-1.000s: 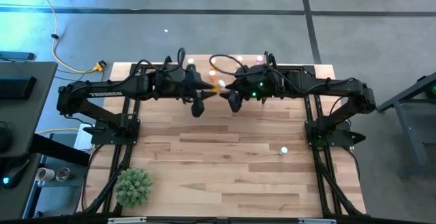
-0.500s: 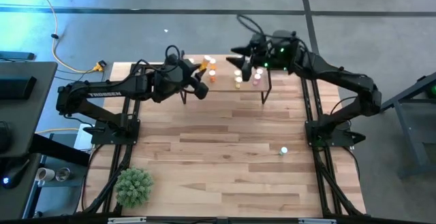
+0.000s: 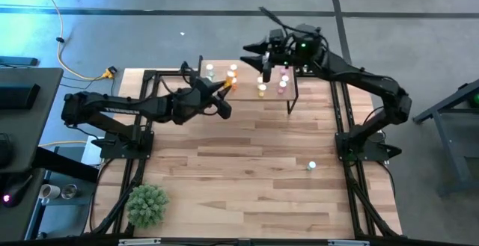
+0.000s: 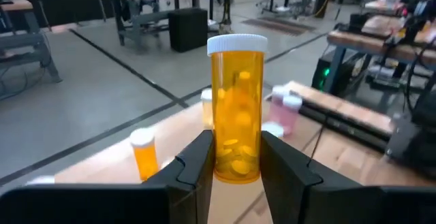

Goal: Pick and place medicine bottles onto shelf by color
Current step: Put the orange pill bottle on the shelf aligned with the other orange pill bottles

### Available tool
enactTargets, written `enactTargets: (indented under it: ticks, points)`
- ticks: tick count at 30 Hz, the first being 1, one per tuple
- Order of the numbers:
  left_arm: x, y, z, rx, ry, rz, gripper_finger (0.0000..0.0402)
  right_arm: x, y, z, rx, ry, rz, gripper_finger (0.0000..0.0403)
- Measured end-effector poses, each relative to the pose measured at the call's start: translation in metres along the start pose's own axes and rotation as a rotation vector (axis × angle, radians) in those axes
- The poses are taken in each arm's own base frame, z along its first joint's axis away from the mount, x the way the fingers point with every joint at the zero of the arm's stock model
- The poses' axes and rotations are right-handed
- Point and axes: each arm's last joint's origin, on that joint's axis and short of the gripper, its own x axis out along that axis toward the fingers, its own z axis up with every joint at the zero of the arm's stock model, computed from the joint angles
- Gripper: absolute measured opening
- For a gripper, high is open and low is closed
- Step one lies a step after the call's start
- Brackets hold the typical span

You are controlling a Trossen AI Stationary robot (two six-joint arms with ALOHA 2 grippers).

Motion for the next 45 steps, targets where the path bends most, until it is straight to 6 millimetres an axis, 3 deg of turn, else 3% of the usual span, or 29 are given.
enactTargets:
  ticks: [6,14,29,45]
  points:
    - [0.0,-0.001,-0.022,0.061,0.025,-0.035,0.0093,0.016,0.003,-0.028,0.08,0.184,0.073,0.0216]
    - [0.0,-0.002,-0.033,0.13,-0.015,-0.119,0.0093,0.031,0.011,-0.052,0.024,0.302,0.117,0.0216]
    - [-0.001,-0.004,-0.028,0.18,-0.058,-0.175,0.0093,0.039,0.018,-0.063,-0.025,0.353,0.132,0.021]
    - [-0.001,-0.004,-0.028,0.18,-0.058,-0.175,0.0093,0.039,0.019,-0.064,0.006,0.358,0.136,0.0109]
